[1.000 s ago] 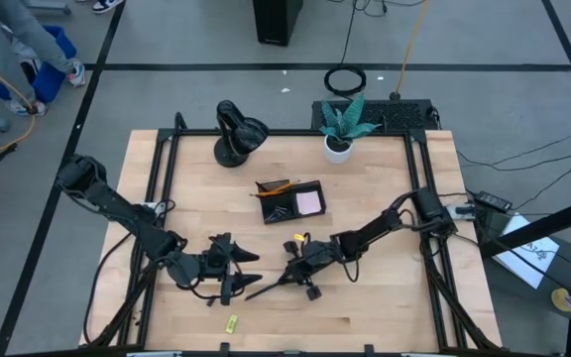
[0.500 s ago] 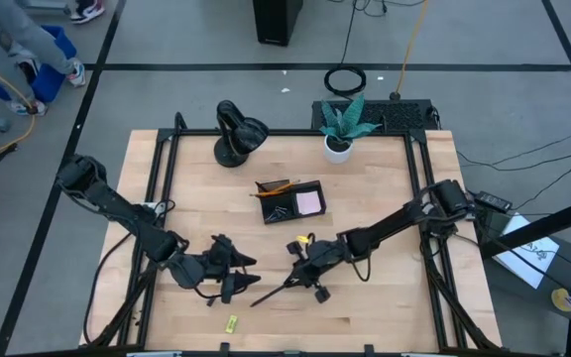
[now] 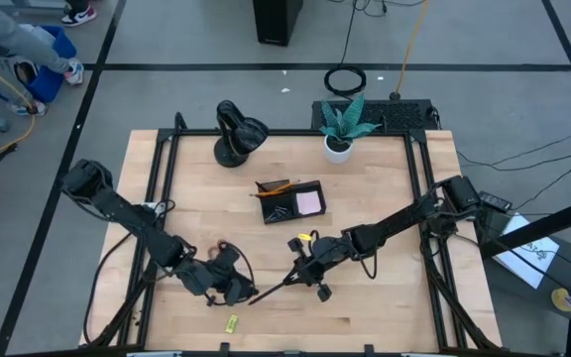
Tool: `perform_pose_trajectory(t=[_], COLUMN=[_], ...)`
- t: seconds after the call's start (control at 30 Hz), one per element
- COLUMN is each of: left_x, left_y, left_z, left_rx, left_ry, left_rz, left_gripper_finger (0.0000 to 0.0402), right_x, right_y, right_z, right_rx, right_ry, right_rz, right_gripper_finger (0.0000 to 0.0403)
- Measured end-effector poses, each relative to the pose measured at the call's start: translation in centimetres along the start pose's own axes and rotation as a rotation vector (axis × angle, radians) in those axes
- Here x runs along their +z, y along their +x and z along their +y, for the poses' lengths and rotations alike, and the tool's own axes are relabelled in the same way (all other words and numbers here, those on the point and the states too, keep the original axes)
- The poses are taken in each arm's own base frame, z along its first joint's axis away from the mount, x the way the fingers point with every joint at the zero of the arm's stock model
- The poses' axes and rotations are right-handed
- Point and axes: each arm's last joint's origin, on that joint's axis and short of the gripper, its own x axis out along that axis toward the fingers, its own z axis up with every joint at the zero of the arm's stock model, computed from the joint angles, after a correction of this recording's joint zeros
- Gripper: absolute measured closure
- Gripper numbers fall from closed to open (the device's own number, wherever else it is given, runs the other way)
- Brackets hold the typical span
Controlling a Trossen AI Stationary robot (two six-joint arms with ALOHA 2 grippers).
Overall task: Pick and place office supplies into organizer
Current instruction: Put the black pen into the desk organizer
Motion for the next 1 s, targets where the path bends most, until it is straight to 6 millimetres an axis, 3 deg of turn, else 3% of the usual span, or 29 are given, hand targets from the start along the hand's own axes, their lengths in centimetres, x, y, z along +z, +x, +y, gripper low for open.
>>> perform_pose_trajectory(t=[0.43, 1.0], left_x=[-1.5, -1.7], left_y=[2.3, 2.4], left_z=[1.4, 1.5], left_rx=[0.04, 0.038], left_ry=[-0.119, -0.128], left_rz=[0.131, 0.179], left_gripper_finger=[0.0128, 0.0129], right_x=[0.0, 0.3], right_y=[0.1, 0.1], right_z=[-0.1, -0.1], right_rx=[-0.022, -0.026], right_ry=[-0.007, -0.011], right_rz=[-0.002, -0.031], right_gripper_finger=[0.0368, 0.0375])
